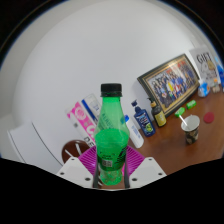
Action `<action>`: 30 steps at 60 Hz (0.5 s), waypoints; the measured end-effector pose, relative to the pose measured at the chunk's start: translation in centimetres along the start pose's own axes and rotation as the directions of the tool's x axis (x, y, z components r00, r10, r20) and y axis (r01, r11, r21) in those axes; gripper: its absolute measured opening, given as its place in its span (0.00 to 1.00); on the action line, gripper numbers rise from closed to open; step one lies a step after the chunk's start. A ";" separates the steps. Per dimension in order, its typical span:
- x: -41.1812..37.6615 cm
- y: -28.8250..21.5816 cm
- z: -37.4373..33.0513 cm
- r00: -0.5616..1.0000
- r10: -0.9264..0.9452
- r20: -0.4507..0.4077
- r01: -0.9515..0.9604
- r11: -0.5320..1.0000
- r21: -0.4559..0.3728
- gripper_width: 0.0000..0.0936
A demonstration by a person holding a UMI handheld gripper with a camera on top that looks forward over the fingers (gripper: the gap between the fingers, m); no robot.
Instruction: Pour water
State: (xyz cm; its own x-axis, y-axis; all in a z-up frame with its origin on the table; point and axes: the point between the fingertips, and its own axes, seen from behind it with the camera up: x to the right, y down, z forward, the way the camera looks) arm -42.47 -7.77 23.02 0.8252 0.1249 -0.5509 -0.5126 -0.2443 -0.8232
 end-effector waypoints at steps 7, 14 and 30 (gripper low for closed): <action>2.0 -4.8 2.1 0.922 0.375 0.098 -0.375 0.927 -0.024 0.37; 5.9 -7.9 4.4 0.714 0.686 0.137 -0.686 0.725 -0.055 0.37; 13.2 -9.6 7.6 0.142 0.977 0.159 -0.975 0.166 -0.149 0.38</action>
State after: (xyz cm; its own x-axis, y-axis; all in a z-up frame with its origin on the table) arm -28.48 3.56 22.57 -0.4216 -0.0685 -0.9042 -0.8539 -0.3057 0.4213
